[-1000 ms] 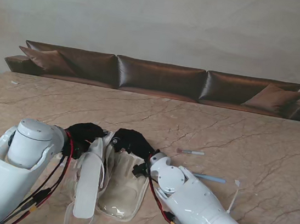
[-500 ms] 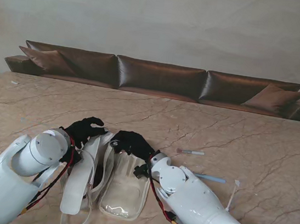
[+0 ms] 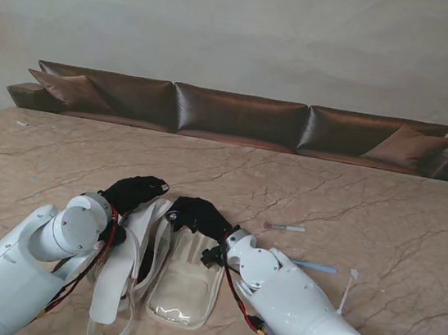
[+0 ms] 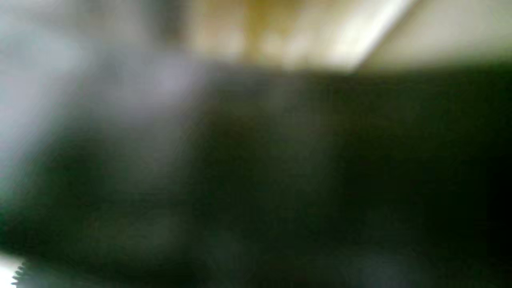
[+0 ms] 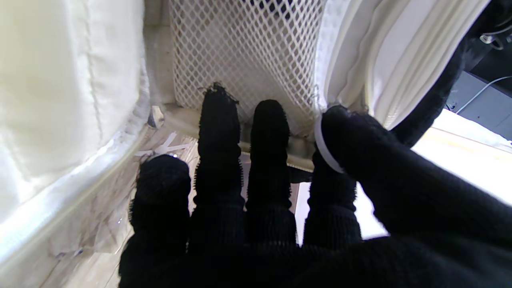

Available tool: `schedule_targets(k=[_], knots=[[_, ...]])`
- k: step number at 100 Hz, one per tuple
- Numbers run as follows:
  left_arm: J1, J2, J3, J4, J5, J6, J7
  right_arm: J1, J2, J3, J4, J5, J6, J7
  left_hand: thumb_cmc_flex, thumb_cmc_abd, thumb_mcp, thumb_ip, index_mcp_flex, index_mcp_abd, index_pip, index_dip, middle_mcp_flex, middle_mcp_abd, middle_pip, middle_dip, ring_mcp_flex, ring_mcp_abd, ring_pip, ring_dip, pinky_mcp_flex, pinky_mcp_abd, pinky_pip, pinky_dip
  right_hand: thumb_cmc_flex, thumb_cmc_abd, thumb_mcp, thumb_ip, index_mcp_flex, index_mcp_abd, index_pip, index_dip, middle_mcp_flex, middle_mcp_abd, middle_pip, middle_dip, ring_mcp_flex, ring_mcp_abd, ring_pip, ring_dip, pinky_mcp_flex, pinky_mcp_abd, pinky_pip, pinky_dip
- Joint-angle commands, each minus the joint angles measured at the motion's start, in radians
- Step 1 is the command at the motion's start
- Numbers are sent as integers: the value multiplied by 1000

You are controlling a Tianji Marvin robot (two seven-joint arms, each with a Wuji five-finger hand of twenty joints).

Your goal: Pack the cosmetics bag

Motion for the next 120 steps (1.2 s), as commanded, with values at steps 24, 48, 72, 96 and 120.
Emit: schedule_targets(k=[24,48,72,96,120], knots=[[-35,15,50,67,84,-86,-48,3,-8,-1,2,-1,-7,3,-38,-70,166,-8,139,-20,174,52,94,-94,105,98,109,-50,113,26,131,-51,155,-82,55,53,-12,26,0,-78,28,34,-33,-13,-18,11,-11,-13,10,13,5,-2,15,10],[-17,5,2,71,-91,-83,-75,5,-10,-1,16,-1,-10,12,-143,72,-97,35,73,79,122,47,33,-30,-7,8,4,18,21,39,5,11,89,-33,57,53,-13,26,-3,-74,26,32,-32,-11,-16,14,-7,-9,15,16,6,-2,15,11],[-12,34,-34,51,-99,-142,-196,4,-11,0,21,1,-11,13,-40,-82,-208,65,-96,76,-112,-79,-15,-71,-58,-30,-60,-30,-65,30,-67,9,12,10,58,54,-14,26,-1,-73,28,33,-32,-9,-14,16,-6,-5,25,23,6,-3,20,13],[-52,48,4,84,-44,-159,-240,6,-16,-1,28,-1,-20,8,-36,-225,188,-9,-78,1,-114,-132,46,-134,78,69,0,-63,-7,44,-29,-16,23,-25,57,54,-14,26,-2,-73,28,32,-30,-10,-12,18,-2,-3,33,28,9,-3,24,15],[-85,45,40,129,-60,-176,-241,5,-10,2,19,-2,-13,9,139,-242,205,-138,178,-37,482,177,114,-177,184,162,-2,-75,24,56,-56,-11,27,4,57,55,-14,25,1,-73,29,33,-30,-10,-11,19,-3,-4,34,29,7,-2,23,15]])
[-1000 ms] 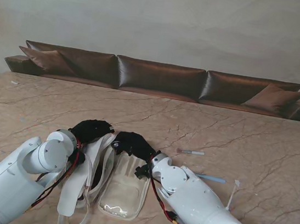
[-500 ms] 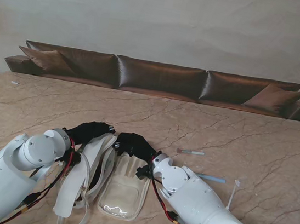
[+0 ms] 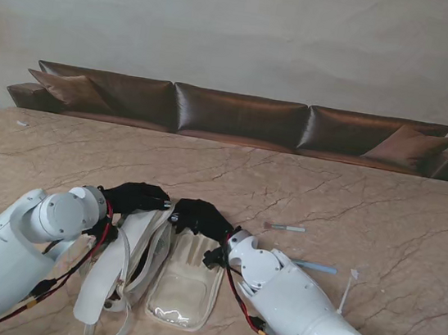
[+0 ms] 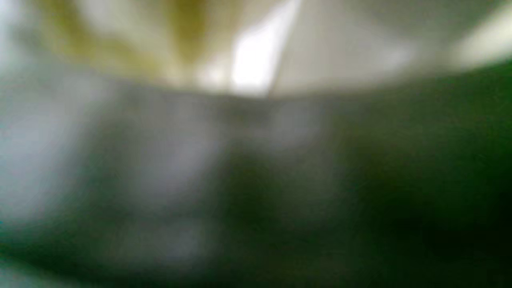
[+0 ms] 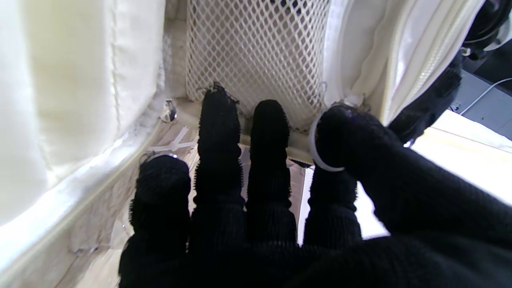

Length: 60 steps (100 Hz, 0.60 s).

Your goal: Pack the cosmetics bag

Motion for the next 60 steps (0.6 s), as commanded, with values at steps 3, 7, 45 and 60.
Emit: schedule_targets(k=[3,7,45,60], knots=[[8,-8,19,26,1,-17,-9,-1,-4,1,-13,-2,2,-1,254,6,-20,-19,132,-41,365,102,135,-123,179,74,14,-26,35,28,-8,2,16,30,58,55,-4,25,0,-64,29,33,-29,-11,-10,4,-3,-4,7,13,2,-1,20,14],[6,-8,22,30,-1,-19,-8,-1,-3,1,-13,-3,3,-2,315,1,-48,-18,126,-36,432,135,161,-128,188,159,17,-28,43,31,-14,5,14,38,58,55,-5,24,-2,-65,29,34,-29,-11,-9,4,-2,-4,8,13,1,-1,20,14],[-8,13,15,22,-22,-16,-108,-1,-2,-2,-12,-11,-1,-6,712,138,-517,61,1,68,536,227,244,-88,196,164,111,-16,101,38,35,8,14,45,60,59,-9,24,-4,-60,32,34,-29,-11,4,15,0,3,26,25,-2,-2,22,17],[1,4,9,21,-17,-14,-66,1,0,-9,-9,-42,-10,-24,729,154,-549,43,17,52,607,357,300,-125,311,164,185,-33,195,41,123,-5,107,19,59,57,-9,26,-3,-61,32,31,-21,-10,29,34,13,11,85,60,2,-6,31,21]])
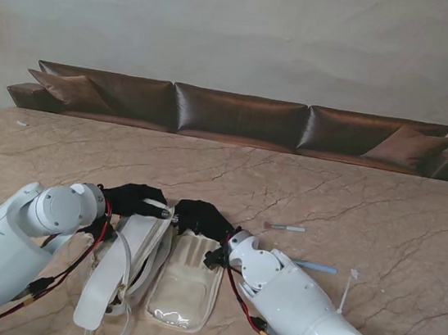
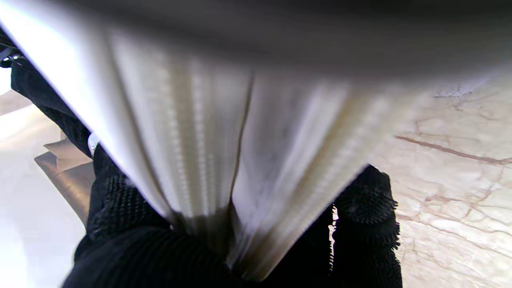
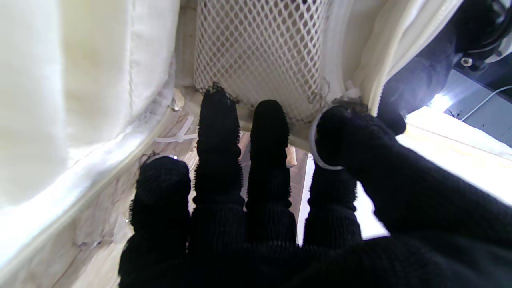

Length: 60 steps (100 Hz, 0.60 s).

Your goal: Pack the cosmetics bag

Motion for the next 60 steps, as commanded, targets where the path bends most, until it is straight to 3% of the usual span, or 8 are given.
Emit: schedule_targets(k=[1,10,22,31,55,60], knots=[[30,-10,5,7,7,3,26,1,-4,-4,-9,-12,-6,-9,177,73,86,65,32,19,275,149,210,-167,237,8,68,-28,85,22,43,-2,81,-13,58,56,-8,26,-5,-67,29,30,-20,-10,32,18,13,5,38,27,2,-7,27,12],[35,-18,-2,5,-11,25,48,-3,2,-9,-18,-32,-5,-21,189,80,61,54,46,21,305,173,234,-179,273,-21,96,-29,108,13,75,-4,113,-42,55,48,-2,27,0,-65,30,22,-2,-11,73,52,33,16,112,75,17,-12,54,21],[40,-28,-10,1,-56,74,66,-3,15,-27,-38,-91,-6,-51,195,71,54,53,67,34,326,181,259,-174,293,-24,108,-13,114,13,80,13,127,-43,43,37,11,29,7,-70,26,8,13,-15,97,80,53,14,179,115,43,-26,86,26],[41,-32,-9,-2,-57,99,84,-11,25,-34,-65,-109,-1,-61,195,68,52,55,75,25,330,184,264,-180,298,-24,113,-26,117,12,92,7,130,-46,38,26,21,30,15,-69,26,-3,24,-15,104,91,65,16,212,136,52,-30,102,26],[48,-40,-12,-11,-49,146,118,-26,57,-56,-125,-117,3,-20,196,66,57,60,69,20,332,205,260,-180,298,-18,109,-36,118,15,93,-6,134,-53,27,2,45,32,38,-62,16,-37,54,-14,106,97,92,21,236,148,76,-34,125,24],[50,-41,-13,-13,-50,153,123,-33,73,-58,-155,-115,9,0,198,65,58,60,69,22,331,209,260,-175,297,-18,110,-30,118,15,94,-2,134,-55,26,-4,50,32,43,-60,14,-46,61,-12,107,98,99,20,240,149,83,-35,129,23]])
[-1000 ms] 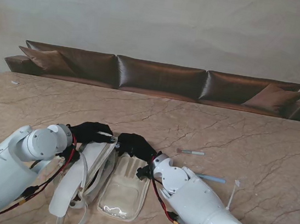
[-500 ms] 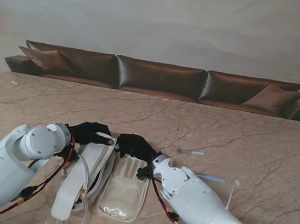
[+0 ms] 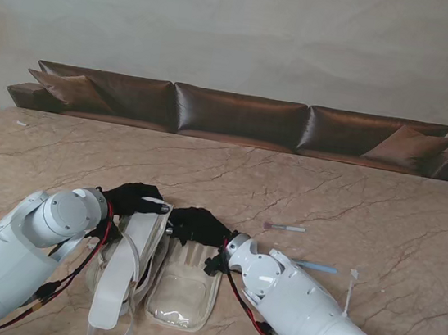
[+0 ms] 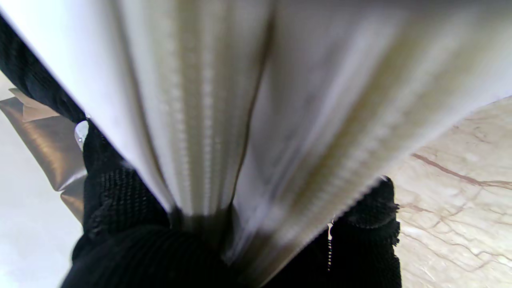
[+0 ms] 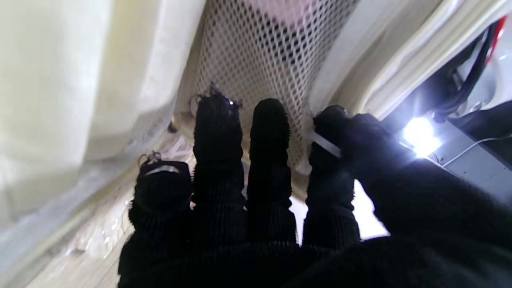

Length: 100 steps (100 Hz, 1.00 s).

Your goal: Pack the cosmetics bag

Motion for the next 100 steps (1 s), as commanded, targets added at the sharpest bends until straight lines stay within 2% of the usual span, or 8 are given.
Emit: schedule_targets(k=[1,14,38,75,100], knots=[[15,-7,1,0,2,14,0,-18,13,-7,-47,-1,1,24,176,88,132,67,33,31,226,121,160,-176,215,21,31,-30,37,15,15,-2,71,-11,24,-3,49,32,42,-86,0,-21,37,-13,44,13,36,17,23,13,14,-19,39,19],[20,-9,-4,-5,3,27,11,-29,48,-16,-98,8,9,84,176,87,133,66,34,33,225,126,162,-177,212,20,37,-32,36,15,21,-1,72,-14,21,-14,59,35,49,-81,-1,-37,48,-12,42,14,45,21,27,15,21,-19,46,16],[27,-15,-11,-7,3,43,35,-57,98,-16,-175,0,20,140,176,91,135,66,28,35,222,131,160,-175,209,15,45,-31,35,15,32,4,74,-18,16,-29,75,41,59,-81,-4,-59,57,-12,36,14,51,22,29,15,26,-22,52,11],[40,-40,-26,-3,-2,82,134,-129,181,21,-314,-10,41,223,177,95,136,65,22,33,225,134,158,-178,211,7,53,-33,37,16,44,4,78,-26,15,-33,80,45,62,-78,-4,-72,60,-10,29,13,49,25,27,15,24,-23,55,7],[48,-52,-40,-12,0,111,187,-174,221,63,-386,-29,62,259,175,95,134,64,21,33,225,134,158,-178,212,1,60,-35,39,17,52,4,81,-29,17,-35,81,48,65,-74,-1,-74,62,-9,26,15,49,25,27,16,22,-24,55,5]])
